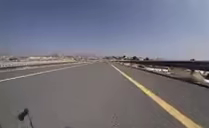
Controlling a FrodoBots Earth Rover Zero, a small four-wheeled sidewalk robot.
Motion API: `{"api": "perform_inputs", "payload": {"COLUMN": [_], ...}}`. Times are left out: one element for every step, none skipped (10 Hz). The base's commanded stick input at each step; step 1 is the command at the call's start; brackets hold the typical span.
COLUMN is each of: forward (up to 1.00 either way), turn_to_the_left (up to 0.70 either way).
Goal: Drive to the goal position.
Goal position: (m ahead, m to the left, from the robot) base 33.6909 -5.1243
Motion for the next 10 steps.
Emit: {"api": "perform_inputs", "payload": {"forward": [1.00, 1.00, 1.00, 1.00, 1.00, 1.00, 1.00, 1.00, 1.00, 1.00], "turn_to_the_left": [0.00, 0.00, 0.00, 0.00, 0.00, 0.00, 0.00, 0.00, 0.00, 0.00]}}
